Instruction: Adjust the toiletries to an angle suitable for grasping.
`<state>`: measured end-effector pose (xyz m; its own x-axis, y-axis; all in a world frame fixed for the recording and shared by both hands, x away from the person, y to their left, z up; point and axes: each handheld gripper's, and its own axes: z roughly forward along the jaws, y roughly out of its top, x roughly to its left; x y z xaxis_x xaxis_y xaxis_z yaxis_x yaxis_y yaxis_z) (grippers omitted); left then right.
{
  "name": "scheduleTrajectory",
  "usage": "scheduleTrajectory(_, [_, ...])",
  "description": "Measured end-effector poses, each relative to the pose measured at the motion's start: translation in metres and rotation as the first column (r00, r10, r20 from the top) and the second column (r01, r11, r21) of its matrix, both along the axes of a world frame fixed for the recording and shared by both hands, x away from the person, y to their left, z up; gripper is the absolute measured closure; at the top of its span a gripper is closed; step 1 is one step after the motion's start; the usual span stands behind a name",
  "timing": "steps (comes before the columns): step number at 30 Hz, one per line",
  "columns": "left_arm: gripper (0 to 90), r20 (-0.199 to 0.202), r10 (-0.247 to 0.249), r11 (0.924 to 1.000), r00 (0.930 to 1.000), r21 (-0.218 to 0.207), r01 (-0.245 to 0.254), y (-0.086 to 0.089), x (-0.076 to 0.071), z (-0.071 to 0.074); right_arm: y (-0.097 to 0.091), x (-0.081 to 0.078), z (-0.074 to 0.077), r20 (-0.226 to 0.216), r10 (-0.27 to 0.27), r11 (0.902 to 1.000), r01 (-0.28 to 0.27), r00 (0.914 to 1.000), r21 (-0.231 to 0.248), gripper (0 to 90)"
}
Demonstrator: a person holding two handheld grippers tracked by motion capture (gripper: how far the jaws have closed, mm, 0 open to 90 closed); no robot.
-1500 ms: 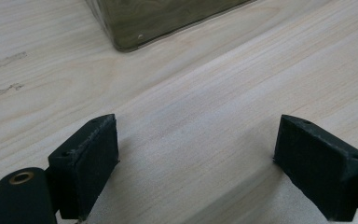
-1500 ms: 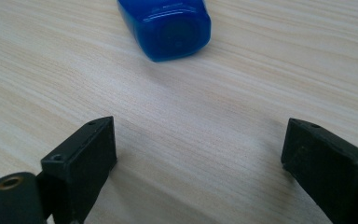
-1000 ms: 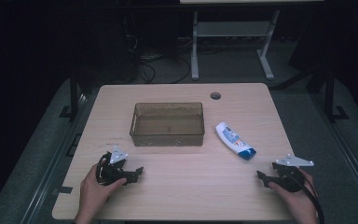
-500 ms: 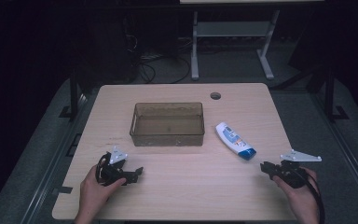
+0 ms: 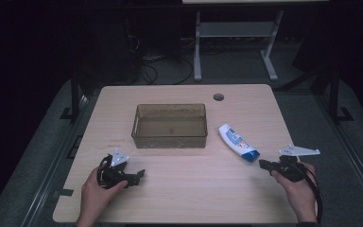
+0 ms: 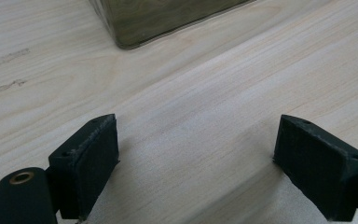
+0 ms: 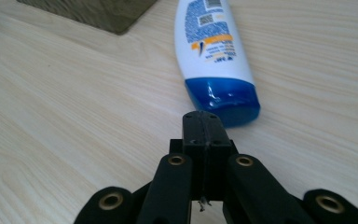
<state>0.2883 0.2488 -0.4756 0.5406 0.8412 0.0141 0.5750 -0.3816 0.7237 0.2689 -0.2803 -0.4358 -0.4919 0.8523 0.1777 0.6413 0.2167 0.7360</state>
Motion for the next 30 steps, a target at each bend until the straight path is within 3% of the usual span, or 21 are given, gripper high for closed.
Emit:
scheduleTrajectory(17, [12.5, -0.001, -0.001, 1.0000, 1.0000, 0.002, 0.001, 0.000, 0.000, 0.000, 0.025, 0.020, -0.002, -0.010, 0.054, 0.9981, -0.054, 0.9985, 0.029, 90.0])
scheduleTrajectory(30, [12.5, -0.001, 0.000, 1.0000, 1.0000, 0.001, 0.000, 0.000, 0.000, 0.000, 0.039, 0.037, -0.012, -0.029, 0.081, 0.9967, -0.081, 0.9963, 0.011, 90.0])
